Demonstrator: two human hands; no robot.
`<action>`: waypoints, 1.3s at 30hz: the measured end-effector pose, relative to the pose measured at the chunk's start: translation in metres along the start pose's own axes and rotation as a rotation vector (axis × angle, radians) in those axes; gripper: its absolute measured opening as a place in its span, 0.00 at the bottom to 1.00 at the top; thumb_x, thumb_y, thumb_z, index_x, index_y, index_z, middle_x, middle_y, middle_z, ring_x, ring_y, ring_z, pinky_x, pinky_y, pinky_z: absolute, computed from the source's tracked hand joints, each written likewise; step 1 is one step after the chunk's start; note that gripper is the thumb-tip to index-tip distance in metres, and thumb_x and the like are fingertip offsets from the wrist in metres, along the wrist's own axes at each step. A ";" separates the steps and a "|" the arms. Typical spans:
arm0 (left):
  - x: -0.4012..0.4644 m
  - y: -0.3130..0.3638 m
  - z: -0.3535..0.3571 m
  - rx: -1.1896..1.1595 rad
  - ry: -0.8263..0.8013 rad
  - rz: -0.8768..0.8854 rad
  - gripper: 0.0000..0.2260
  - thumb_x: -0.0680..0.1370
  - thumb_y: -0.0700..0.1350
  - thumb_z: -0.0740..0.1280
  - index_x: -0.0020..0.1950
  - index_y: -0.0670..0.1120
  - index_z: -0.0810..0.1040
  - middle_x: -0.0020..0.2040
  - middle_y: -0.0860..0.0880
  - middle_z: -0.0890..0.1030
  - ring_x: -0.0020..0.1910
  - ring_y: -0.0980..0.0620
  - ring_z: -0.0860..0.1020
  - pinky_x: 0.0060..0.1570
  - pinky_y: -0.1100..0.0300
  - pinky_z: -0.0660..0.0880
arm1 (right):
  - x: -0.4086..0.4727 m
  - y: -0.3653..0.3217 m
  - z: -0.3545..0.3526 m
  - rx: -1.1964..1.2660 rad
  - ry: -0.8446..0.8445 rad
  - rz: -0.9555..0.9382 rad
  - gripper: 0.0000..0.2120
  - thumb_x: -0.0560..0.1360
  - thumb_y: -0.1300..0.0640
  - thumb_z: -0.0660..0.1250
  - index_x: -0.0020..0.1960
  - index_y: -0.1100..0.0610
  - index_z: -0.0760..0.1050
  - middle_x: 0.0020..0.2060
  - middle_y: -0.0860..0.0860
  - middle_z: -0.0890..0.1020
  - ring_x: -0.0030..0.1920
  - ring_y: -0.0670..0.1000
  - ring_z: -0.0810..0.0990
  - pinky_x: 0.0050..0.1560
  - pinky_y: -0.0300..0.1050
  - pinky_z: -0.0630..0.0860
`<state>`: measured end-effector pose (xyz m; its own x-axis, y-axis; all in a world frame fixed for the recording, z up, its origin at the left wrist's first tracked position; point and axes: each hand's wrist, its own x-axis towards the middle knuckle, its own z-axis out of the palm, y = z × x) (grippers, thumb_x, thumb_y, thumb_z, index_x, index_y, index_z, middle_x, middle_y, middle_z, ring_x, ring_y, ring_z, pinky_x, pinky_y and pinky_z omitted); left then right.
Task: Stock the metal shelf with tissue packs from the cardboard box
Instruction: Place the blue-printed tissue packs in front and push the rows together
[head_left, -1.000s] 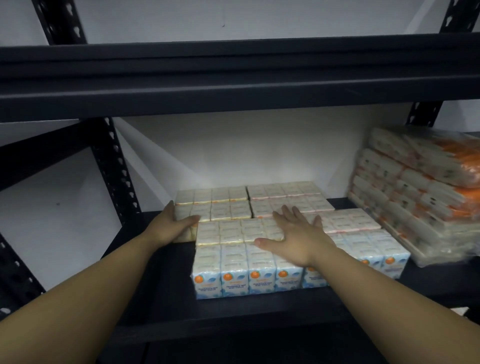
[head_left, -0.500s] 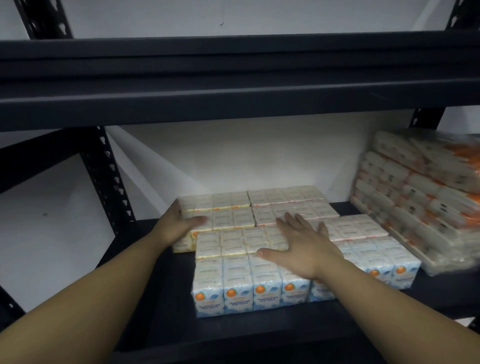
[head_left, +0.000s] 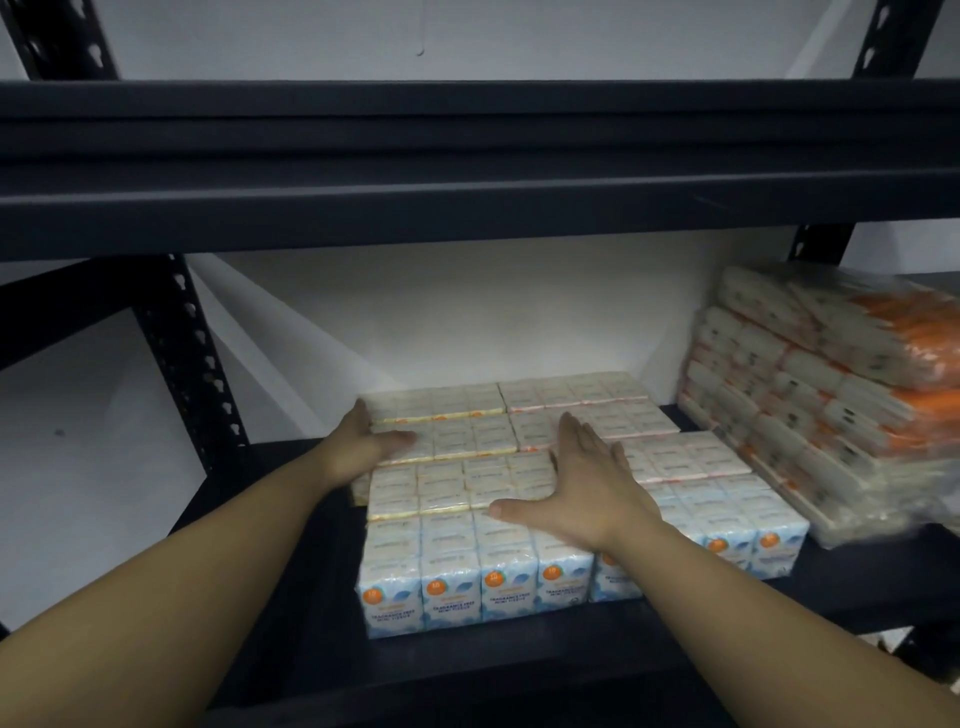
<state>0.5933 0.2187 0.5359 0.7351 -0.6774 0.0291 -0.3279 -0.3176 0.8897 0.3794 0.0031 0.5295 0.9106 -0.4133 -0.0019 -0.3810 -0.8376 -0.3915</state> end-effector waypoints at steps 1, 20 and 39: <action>0.003 0.000 0.002 -0.007 -0.005 -0.003 0.11 0.79 0.41 0.74 0.57 0.51 0.76 0.48 0.54 0.88 0.48 0.59 0.86 0.53 0.56 0.83 | 0.000 0.000 -0.001 0.033 0.015 0.013 0.77 0.54 0.13 0.64 0.84 0.57 0.36 0.85 0.52 0.47 0.84 0.54 0.46 0.83 0.59 0.44; 0.004 0.007 0.014 0.086 -0.099 0.029 0.22 0.74 0.57 0.79 0.65 0.53 0.80 0.57 0.55 0.86 0.57 0.55 0.85 0.60 0.48 0.81 | -0.003 0.005 -0.021 0.249 0.020 -0.002 0.59 0.58 0.20 0.73 0.80 0.49 0.65 0.76 0.47 0.71 0.77 0.55 0.68 0.76 0.53 0.65; -0.004 0.027 0.039 -0.094 -0.048 0.049 0.12 0.78 0.40 0.74 0.58 0.51 0.78 0.44 0.62 0.87 0.48 0.61 0.85 0.42 0.70 0.79 | 0.002 0.043 -0.025 -0.136 -0.125 -0.032 0.68 0.59 0.11 0.56 0.85 0.52 0.44 0.85 0.50 0.43 0.84 0.50 0.39 0.82 0.61 0.38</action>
<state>0.5579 0.1868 0.5422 0.6895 -0.7223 0.0535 -0.3039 -0.2214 0.9266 0.3612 -0.0425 0.5355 0.9320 -0.3454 -0.1097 -0.3624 -0.8935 -0.2652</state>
